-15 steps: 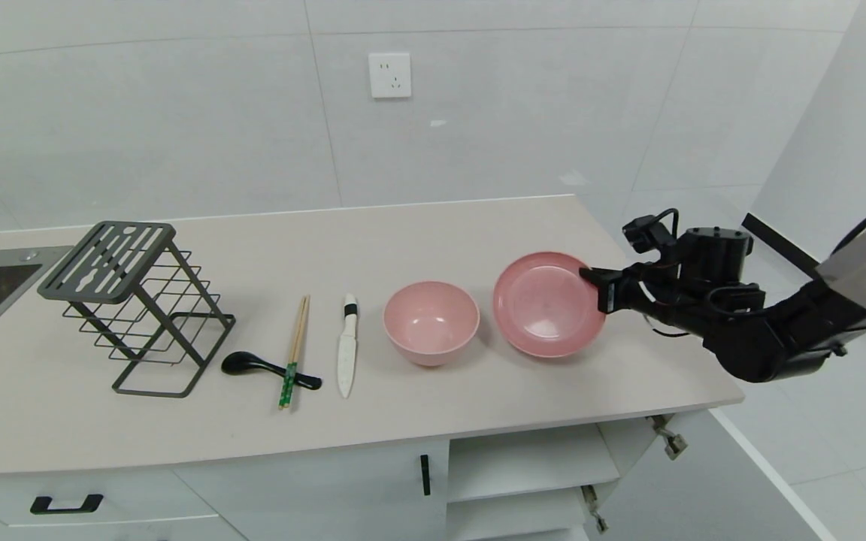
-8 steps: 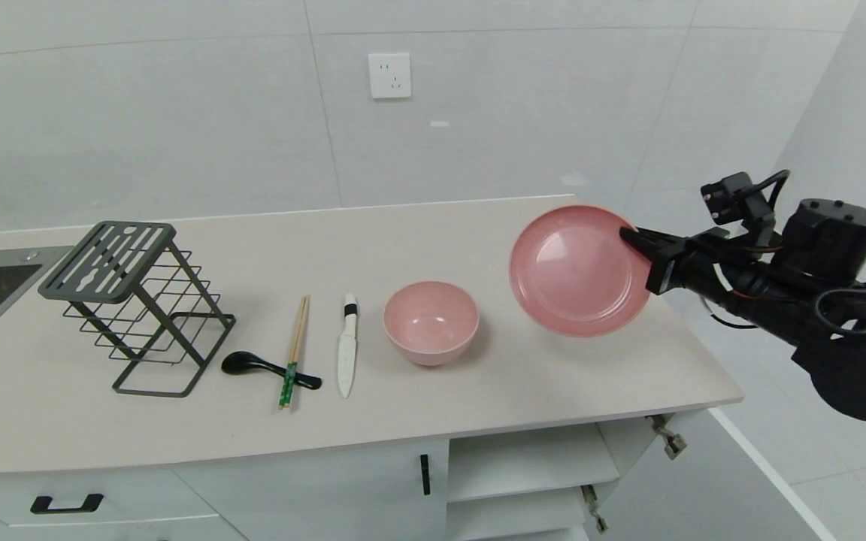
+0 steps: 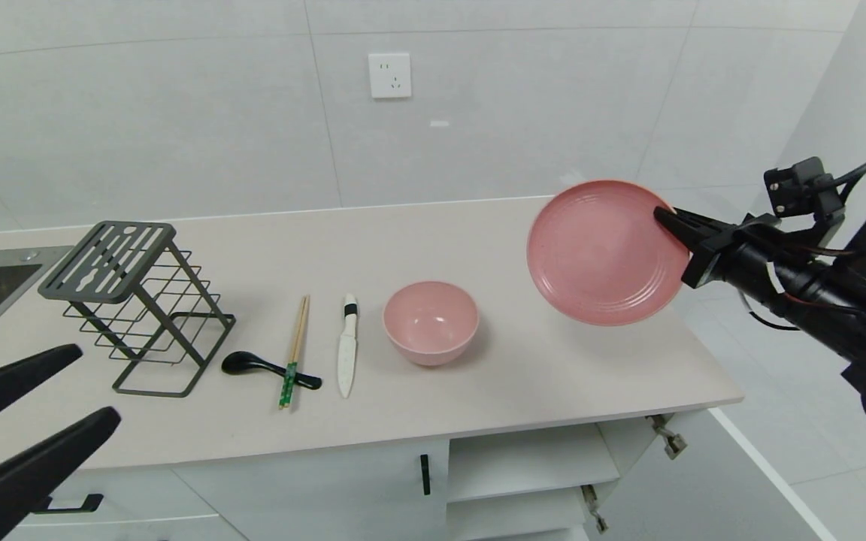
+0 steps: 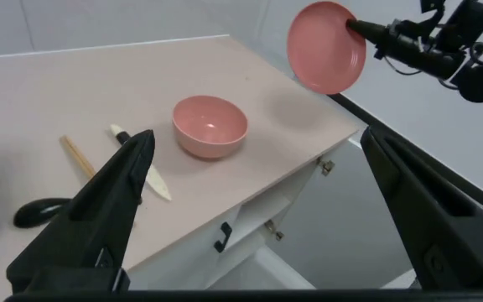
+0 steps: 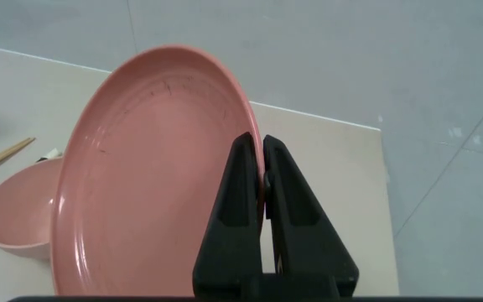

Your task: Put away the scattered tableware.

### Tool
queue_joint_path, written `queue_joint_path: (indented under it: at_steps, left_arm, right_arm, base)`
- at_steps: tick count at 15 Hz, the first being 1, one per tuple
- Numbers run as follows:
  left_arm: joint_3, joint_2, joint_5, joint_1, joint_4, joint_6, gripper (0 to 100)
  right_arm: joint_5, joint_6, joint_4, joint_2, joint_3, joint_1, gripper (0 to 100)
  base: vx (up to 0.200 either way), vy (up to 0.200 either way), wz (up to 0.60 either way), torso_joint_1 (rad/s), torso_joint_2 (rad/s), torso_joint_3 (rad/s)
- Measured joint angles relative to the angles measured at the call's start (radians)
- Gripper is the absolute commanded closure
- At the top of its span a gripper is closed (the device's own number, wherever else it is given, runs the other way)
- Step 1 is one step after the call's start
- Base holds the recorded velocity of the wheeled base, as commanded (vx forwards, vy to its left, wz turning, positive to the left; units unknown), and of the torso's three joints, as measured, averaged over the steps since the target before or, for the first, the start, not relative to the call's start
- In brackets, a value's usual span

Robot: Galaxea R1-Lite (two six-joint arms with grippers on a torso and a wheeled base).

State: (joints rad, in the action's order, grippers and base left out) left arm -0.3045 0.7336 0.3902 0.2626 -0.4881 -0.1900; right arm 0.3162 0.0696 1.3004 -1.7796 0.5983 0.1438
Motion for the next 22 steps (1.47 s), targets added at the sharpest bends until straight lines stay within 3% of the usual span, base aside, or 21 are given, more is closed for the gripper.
queue_joint_path:
  at_steps: [5,8,10,13,17,22]
  left_arm:
    - [-0.017,0.185,0.013,0.006,-0.074,0.000,0]
    - [-0.042,0.327,0.020,0.006,-0.213,0.002,0]
    - [-0.061,0.433,0.034,0.007,-0.299,0.024,0]
    - [-0.114,0.584,0.044,0.007,-0.346,0.050,0]
    - [-0.206,0.794,0.046,0.006,-0.461,0.054,0]
    - [-0.330,1.013,0.044,0.035,-0.506,0.050,0]
  right_arm:
    - [0.010,-0.004,0.060,0.058,-0.105,-0.009,100]
    - [0.013,-0.002,0.076,0.107,-0.173,-0.062,100]
    - [0.020,-0.003,0.088,0.134,-0.224,-0.104,100]
    - [0.051,-0.003,0.106,0.157,-0.303,-0.125,100]
    - [0.057,-0.003,0.119,0.203,-0.426,-0.110,100]
    - [0.058,-0.010,0.120,0.253,-0.399,-0.049,100]
  base:
    - [0.000,0.000,0.00,0.000,0.00,0.000]
    - [0.000,0.000,0.00,0.000,0.00,0.000]
    - [0.000,0.000,0.00,0.000,0.00,0.000]
    - [0.000,0.000,0.00,0.000,0.00,0.000]
    - [0.000,0.000,0.00,0.000,0.00,0.000]
    - [0.000,0.000,0.00,0.000,0.00,0.000]
